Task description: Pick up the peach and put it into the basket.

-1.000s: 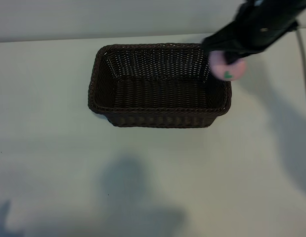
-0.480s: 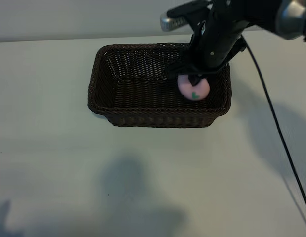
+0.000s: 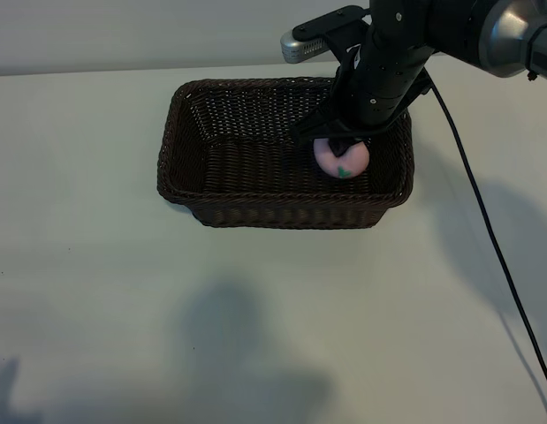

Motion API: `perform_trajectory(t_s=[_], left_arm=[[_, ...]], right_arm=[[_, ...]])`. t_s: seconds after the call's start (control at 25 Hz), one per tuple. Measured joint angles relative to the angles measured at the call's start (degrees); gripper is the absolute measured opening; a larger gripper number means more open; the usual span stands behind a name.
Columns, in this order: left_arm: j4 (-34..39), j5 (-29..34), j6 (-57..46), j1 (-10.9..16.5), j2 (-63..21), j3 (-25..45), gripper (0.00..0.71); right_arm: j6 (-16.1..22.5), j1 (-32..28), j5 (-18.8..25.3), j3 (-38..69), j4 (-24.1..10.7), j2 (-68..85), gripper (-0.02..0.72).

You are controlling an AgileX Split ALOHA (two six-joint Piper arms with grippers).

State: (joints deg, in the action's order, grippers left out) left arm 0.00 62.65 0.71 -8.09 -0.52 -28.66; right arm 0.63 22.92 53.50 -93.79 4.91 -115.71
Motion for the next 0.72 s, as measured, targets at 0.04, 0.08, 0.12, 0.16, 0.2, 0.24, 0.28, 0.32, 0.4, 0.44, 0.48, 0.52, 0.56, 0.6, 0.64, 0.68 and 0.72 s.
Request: perform_trajectory(t_s=[0.04,0.08,0.12,0.16,0.2,0.24,0.28,0.32,0.4,0.44,0.48,0.52,0.56,0.6,0.64,0.68,0.72], left_arm=[[0.0,0.0,0.0,0.0,0.0,0.0,0.481],[0.0,0.0,0.0,0.0,0.0,0.0,0.481],[0.0,0.0,0.0,0.0,0.0,0.0,0.481],[0.0,0.0,0.0,0.0,0.0,0.0,0.481],[0.0,0.0,0.0,0.0,0.0,0.0,0.481],[0.0,0.0,0.0,0.0,0.0,0.0,0.481],[0.0,0.0,0.0,0.0,0.0,0.0,0.481],[0.0,0.0,0.0,0.0,0.0,0.0,0.481],[0.0,0.0,0.0,0.0,0.0,0.0,0.481],[0.0,0.0,0.0,0.0,0.0,0.0,0.481],[0.0,0.0,0.0,0.0,0.0,0.0,0.481],[0.0,0.0,0.0,0.0,0.0,0.0,0.481],[0.0,0.0,0.0,0.0,0.0,0.0,0.481],[0.0,0.0,0.0,0.0,0.0,0.0,0.481],[0.0,0.0,0.0,0.0,0.0,0.0,0.481],[0.0,0.0,0.0,0.0,0.0,0.0,0.481],[0.0,0.0,0.0,0.0,0.0,0.0,0.481]], right_arm=[[0.0,0.0,0.0,0.0,0.1,0.0,0.333],[-0.1,0.0,-0.1,0.0,0.3,0.0,0.406],[-0.1,0.0,-0.1,0.0,0.4,0.0,0.479],[-0.1,0.0,-0.3,0.0,0.5,0.0,0.535],[-0.2,0.0,-0.4,-0.1,0.6,0.0,0.591],[-0.2,0.0,-0.4,-0.4,0.7,0.0,0.633],[-0.3,0.0,-0.5,-0.5,0.7,0.0,0.655],[-0.3,0.0,-0.5,-0.5,0.7,0.0,0.67],[-0.3,0.0,-0.4,-0.5,0.8,0.0,0.674],[-0.2,0.0,-0.3,-0.5,0.8,0.0,0.671],[-0.1,0.0,-0.2,-0.5,0.8,0.0,0.662],[0.2,0.0,0.1,-0.5,0.8,0.0,0.649],[0.3,-0.1,0.3,-0.5,0.8,0.0,0.636],[0.3,-0.4,0.6,-0.5,0.8,0.0,0.625],[0.3,-0.8,1.0,-0.5,0.8,0.0,0.615],[0.3,-1.4,1.3,-0.5,0.8,0.0,0.606],[0.3,-2.2,1.6,-0.5,0.8,0.0,0.603]])
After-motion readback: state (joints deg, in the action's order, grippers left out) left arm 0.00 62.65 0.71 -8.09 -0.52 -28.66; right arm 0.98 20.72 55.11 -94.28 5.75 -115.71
